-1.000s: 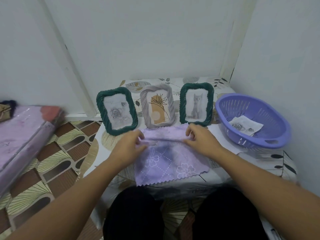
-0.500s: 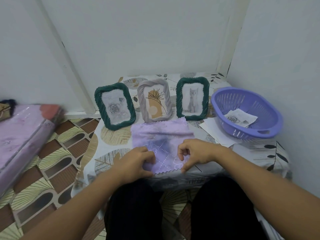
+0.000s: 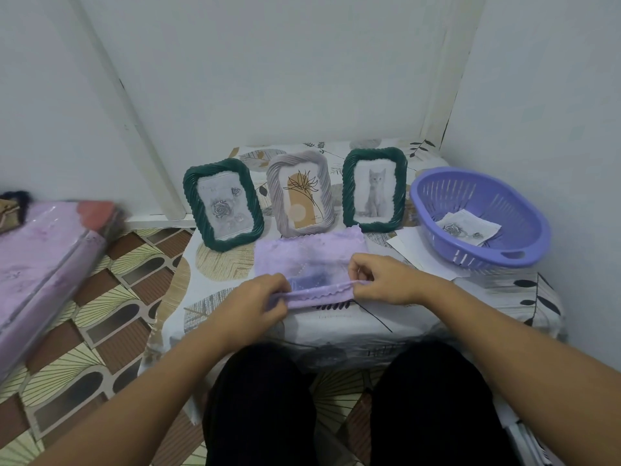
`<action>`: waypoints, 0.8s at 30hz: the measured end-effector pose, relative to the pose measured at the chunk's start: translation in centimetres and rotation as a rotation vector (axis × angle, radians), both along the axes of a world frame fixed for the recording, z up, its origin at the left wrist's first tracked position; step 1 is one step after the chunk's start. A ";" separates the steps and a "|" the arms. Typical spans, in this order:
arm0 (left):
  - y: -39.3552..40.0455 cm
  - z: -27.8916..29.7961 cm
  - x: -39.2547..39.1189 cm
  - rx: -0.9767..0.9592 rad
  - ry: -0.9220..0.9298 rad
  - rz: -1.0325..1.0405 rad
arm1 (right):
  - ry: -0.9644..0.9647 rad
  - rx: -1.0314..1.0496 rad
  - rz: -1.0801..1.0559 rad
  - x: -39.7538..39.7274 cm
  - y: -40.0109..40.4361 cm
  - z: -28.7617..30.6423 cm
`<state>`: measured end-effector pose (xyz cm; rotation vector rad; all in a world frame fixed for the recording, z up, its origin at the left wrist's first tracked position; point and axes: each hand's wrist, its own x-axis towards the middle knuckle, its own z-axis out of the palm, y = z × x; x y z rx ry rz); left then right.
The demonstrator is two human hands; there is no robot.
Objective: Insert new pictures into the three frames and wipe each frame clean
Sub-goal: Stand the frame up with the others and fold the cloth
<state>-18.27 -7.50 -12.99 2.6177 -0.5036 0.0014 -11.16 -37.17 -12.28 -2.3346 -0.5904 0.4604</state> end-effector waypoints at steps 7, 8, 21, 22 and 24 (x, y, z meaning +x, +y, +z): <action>0.7 0.8 1.3 -0.097 0.168 0.030 | 0.234 -0.063 0.054 1.6 -0.3 1.9; 0.9 1.2 1.8 -0.142 0.180 0.045 | 0.219 -0.038 0.018 2.0 -0.3 2.2; 3.4 1.0 9.8 -0.284 0.279 0.388 | -0.092 0.159 -0.540 7.7 2.2 -1.0; 3.3 0.8 9.9 -0.229 0.251 0.395 | -0.103 0.158 -0.562 7.8 2.3 -1.5; 3.4 0.4 9.8 -0.136 0.202 0.398 | -0.119 0.172 -0.609 7.6 2.3 -2.2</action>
